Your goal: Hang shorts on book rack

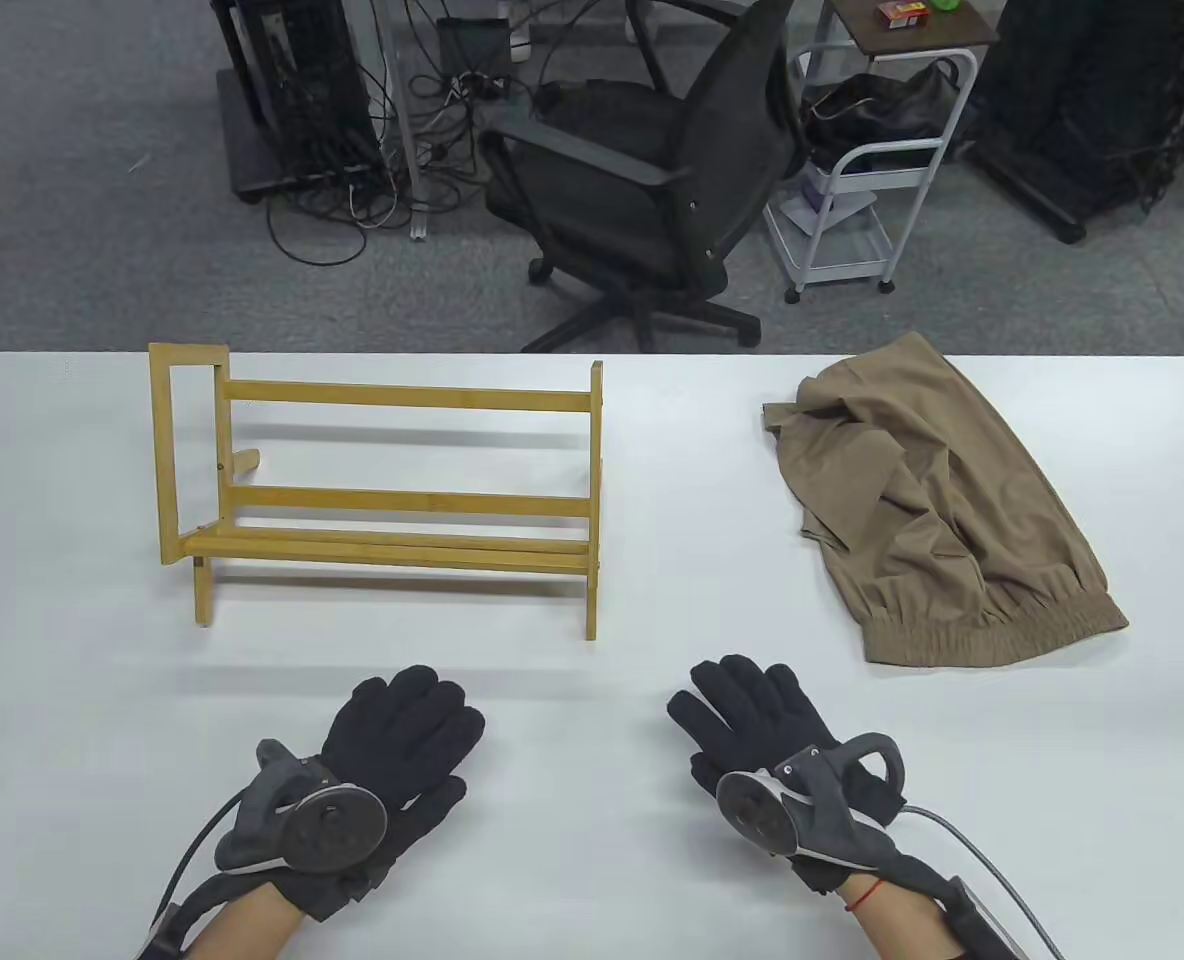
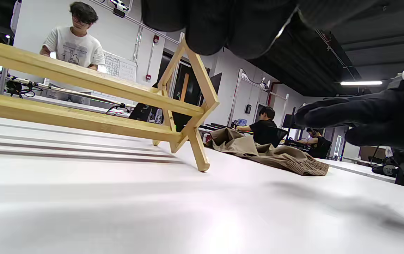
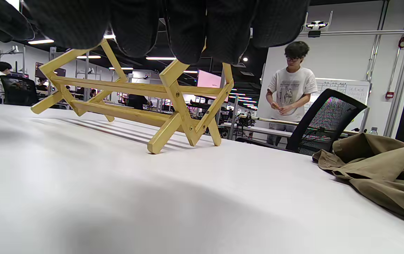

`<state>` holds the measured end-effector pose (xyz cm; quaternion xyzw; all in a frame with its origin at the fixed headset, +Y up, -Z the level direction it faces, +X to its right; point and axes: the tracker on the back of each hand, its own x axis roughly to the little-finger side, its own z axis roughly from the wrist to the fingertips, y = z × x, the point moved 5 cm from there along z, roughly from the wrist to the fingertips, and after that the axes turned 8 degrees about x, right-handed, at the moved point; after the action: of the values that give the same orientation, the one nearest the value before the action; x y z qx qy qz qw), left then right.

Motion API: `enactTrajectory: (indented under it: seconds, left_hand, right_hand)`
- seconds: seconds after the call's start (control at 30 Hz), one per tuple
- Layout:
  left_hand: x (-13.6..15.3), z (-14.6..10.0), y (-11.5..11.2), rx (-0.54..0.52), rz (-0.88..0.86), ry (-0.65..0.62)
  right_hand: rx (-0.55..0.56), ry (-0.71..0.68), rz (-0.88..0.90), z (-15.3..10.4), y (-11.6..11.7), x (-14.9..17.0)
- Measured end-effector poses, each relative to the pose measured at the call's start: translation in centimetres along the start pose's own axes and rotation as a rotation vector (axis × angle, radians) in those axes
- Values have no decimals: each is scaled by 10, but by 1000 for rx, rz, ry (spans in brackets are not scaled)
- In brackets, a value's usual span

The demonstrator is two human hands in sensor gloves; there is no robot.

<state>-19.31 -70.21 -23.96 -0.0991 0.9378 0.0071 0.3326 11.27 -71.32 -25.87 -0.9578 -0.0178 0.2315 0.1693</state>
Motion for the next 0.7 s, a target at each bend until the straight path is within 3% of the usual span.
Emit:
enactTrajectory:
  seconds: [0.43,0.7]
  left_hand:
    - [1,1,0,5,-3,-6]
    - [1,1,-1,12,-21,-11]
  right_hand:
    - [15,24,-14,1,1,8]
    - [46,76,-52,4,1,28]
